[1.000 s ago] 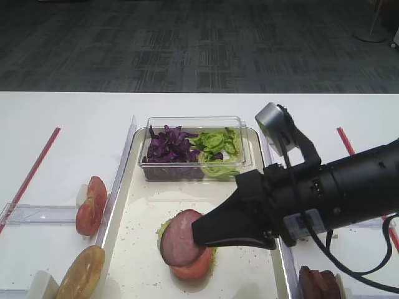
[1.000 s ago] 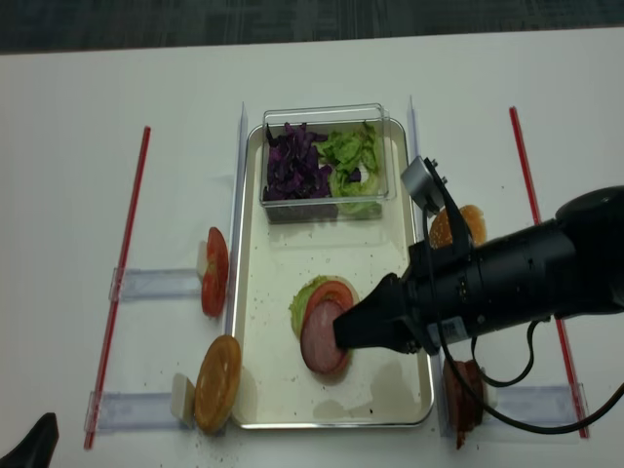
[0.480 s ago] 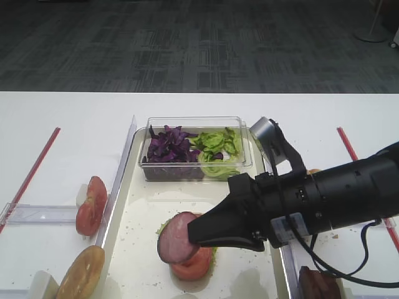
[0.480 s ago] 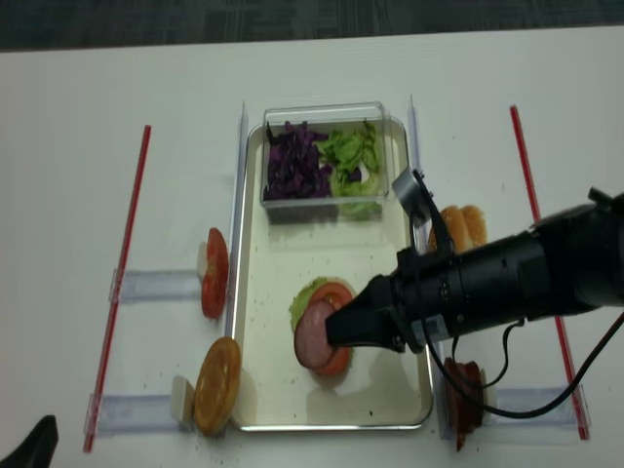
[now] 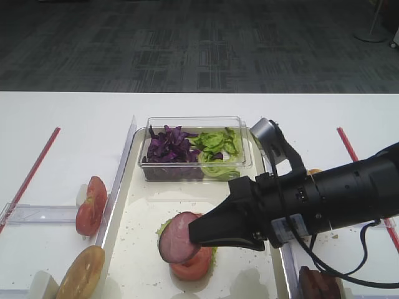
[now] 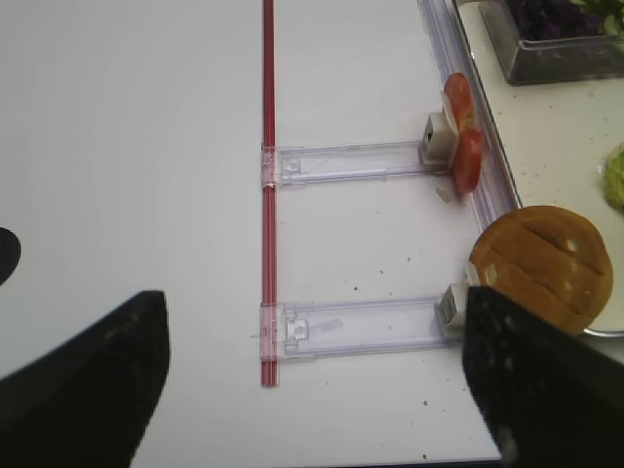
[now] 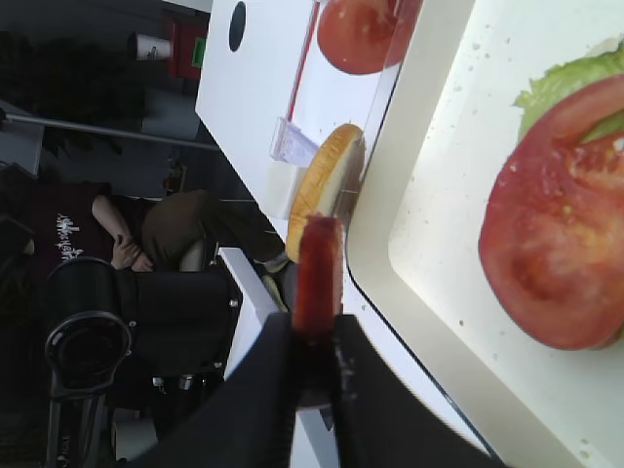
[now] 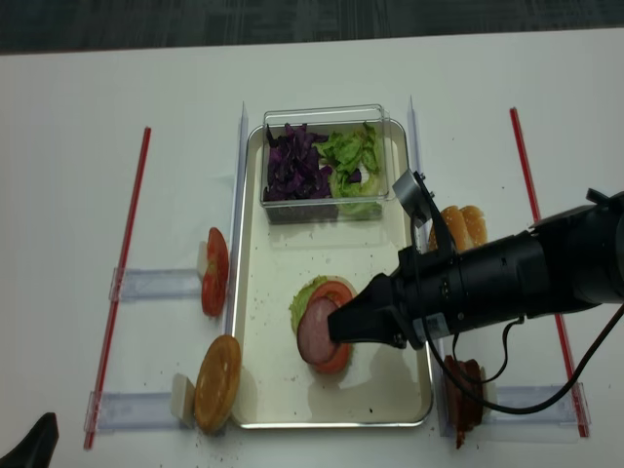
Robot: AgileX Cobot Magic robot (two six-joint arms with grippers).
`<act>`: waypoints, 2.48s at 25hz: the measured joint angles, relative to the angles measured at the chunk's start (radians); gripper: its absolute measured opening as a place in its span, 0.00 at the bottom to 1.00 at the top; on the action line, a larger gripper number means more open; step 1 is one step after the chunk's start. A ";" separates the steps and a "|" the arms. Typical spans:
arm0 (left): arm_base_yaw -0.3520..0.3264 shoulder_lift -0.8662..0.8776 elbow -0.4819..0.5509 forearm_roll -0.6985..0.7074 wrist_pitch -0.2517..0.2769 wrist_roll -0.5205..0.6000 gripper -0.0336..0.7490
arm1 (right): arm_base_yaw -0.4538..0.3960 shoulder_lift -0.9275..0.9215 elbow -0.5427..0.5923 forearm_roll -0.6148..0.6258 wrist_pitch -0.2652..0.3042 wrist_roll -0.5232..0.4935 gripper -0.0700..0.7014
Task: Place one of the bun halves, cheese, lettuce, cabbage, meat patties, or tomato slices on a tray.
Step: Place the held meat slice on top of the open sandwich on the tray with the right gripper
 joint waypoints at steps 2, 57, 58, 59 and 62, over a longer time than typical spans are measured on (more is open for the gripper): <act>0.000 0.000 0.000 0.000 0.000 0.000 0.76 | 0.000 0.000 0.000 0.000 0.000 0.000 0.25; 0.000 0.000 0.000 0.000 0.000 0.000 0.76 | -0.002 0.181 -0.120 0.011 -0.116 -0.030 0.25; 0.000 0.000 0.000 0.000 0.000 0.000 0.76 | -0.002 0.181 -0.120 0.011 -0.118 -0.030 0.25; 0.000 0.000 0.000 0.000 0.000 0.000 0.76 | -0.002 0.181 -0.120 0.011 -0.120 -0.030 0.25; 0.000 0.000 0.000 0.000 0.000 0.000 0.76 | -0.002 0.181 -0.120 0.011 -0.136 -0.030 0.25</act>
